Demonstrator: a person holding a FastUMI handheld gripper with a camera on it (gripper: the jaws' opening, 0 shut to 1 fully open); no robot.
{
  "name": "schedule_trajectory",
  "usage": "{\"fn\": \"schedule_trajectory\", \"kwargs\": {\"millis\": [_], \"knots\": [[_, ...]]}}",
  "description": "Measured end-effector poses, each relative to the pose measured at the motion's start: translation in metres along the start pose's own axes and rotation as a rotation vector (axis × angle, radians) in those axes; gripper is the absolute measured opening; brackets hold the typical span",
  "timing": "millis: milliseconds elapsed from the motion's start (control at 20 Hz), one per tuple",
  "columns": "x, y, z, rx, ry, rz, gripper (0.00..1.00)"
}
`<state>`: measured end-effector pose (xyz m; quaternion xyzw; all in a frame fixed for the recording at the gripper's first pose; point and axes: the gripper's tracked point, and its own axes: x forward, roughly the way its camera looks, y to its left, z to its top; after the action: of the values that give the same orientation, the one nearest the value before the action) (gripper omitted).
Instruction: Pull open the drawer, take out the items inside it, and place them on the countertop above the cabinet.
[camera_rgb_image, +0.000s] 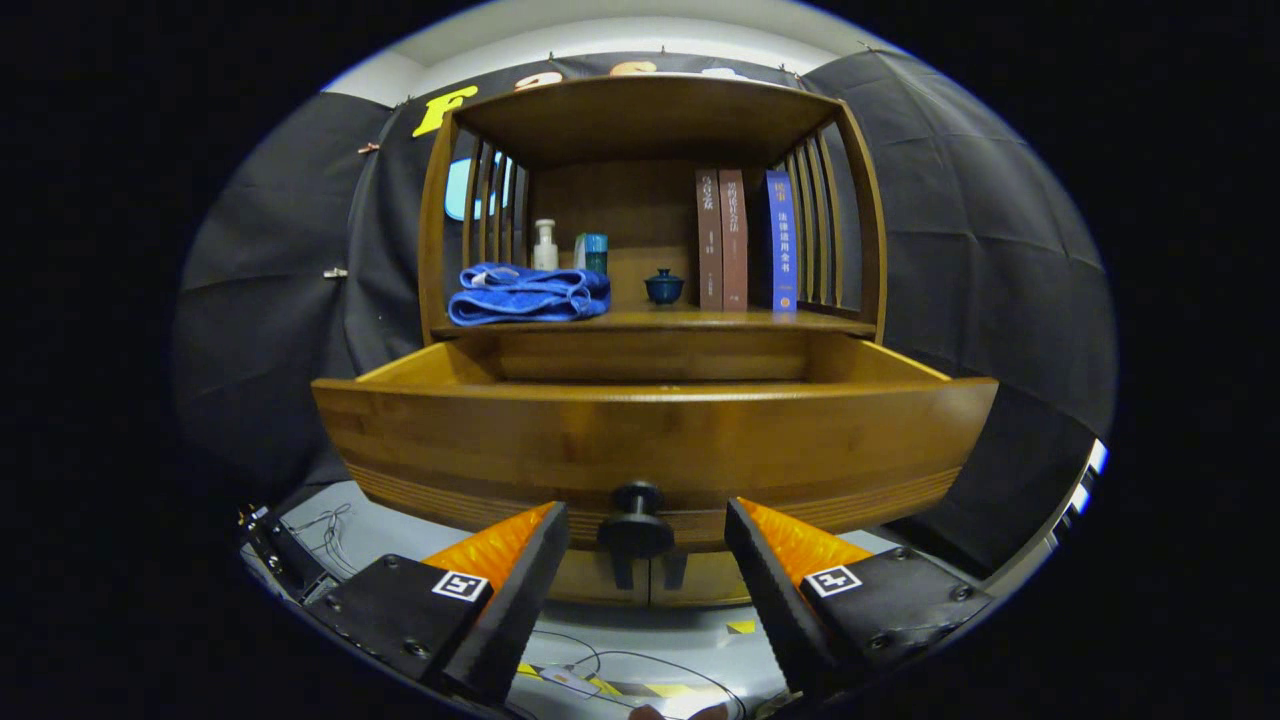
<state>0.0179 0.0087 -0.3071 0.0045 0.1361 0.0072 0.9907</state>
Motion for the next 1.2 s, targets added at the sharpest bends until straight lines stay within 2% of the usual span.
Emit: {"fn": "schedule_trajectory", "kwargs": {"millis": [250,400,550,750,900,1050,1200], "knots": [[-0.004,-0.012,0.055,0.009,0.007,-0.003,0.99],[0.008,-0.027,0.096,0.005,0.013,-0.048,0.99],[0.037,-0.035,0.113,0.005,0.125,-0.066,0.98],[0.087,-0.029,0.093,0.058,0.401,-0.027,0.99],[0.118,-0.026,0.064,0.104,0.596,-0.034,0.99],[0.146,-0.027,0.034,0.070,0.720,-0.055,0.94],[0.167,-0.030,0.016,0.018,0.744,-0.088,0.86]]}}
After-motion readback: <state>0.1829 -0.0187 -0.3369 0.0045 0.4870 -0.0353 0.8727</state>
